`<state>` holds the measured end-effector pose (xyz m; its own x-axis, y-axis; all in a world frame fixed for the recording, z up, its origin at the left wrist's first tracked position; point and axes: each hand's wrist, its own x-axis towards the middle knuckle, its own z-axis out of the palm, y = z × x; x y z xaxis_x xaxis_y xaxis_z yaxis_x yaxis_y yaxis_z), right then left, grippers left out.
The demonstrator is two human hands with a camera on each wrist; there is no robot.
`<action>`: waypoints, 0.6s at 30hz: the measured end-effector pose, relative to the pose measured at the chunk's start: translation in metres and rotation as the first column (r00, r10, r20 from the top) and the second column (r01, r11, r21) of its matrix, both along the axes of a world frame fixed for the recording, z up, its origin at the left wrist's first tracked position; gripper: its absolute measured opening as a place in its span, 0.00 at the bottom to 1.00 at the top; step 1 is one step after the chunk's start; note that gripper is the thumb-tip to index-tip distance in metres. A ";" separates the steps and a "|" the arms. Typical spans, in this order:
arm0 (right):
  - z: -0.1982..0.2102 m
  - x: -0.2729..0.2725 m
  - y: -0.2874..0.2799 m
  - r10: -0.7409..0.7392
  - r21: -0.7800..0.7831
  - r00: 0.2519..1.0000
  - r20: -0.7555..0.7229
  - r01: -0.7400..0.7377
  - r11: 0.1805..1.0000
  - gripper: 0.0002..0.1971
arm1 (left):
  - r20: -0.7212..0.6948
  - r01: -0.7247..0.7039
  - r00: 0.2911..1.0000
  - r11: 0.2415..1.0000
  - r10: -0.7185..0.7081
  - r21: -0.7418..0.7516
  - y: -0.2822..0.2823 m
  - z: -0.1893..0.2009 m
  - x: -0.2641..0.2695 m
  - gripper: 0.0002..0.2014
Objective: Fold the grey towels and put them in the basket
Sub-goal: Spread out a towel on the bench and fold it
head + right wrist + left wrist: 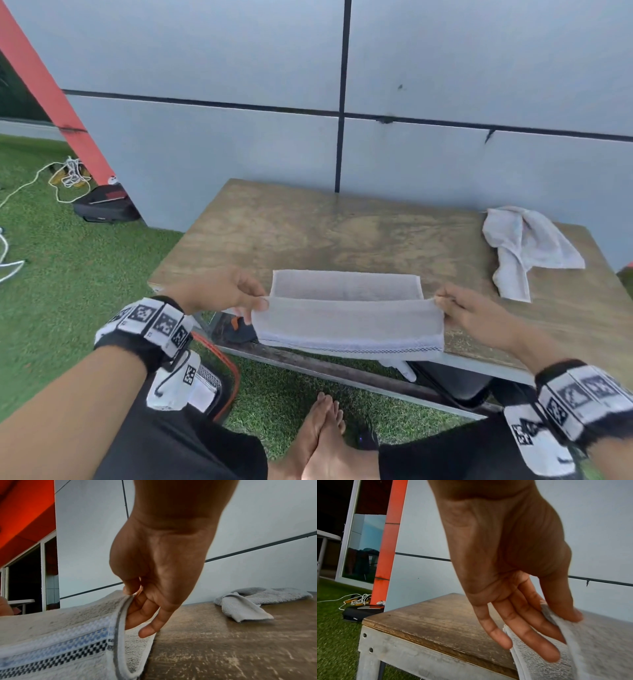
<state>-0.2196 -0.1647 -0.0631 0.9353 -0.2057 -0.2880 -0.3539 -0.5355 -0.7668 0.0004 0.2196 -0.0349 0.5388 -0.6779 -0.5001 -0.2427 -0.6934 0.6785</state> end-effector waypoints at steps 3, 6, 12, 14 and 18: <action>0.000 0.005 0.001 -0.068 0.041 0.997 0.025 0.067 0.997 0.11 | 0.048 -0.062 0.997 0.997 0.063 -0.036 -0.008 -0.005 0.005 0.07; 0.000 0.020 0.001 -0.144 -0.084 0.988 0.048 0.148 0.985 0.12 | 0.223 -0.169 0.956 0.980 0.189 -0.106 -0.024 -0.008 0.009 0.06; -0.013 0.055 -0.001 -0.287 -0.204 0.950 0.126 0.308 0.929 0.12 | 0.396 -0.376 0.825 0.915 0.404 -0.149 -0.060 -0.029 0.024 0.07; -0.021 0.067 -0.003 -0.308 -0.244 0.945 0.114 0.327 0.913 0.11 | 0.427 -0.408 0.800 0.904 0.421 -0.127 -0.065 -0.041 0.028 0.07; -0.042 0.088 -0.011 -0.323 -0.334 0.945 0.048 0.320 0.887 0.14 | 0.506 -0.461 0.749 0.885 0.427 -0.066 -0.070 -0.058 0.029 0.08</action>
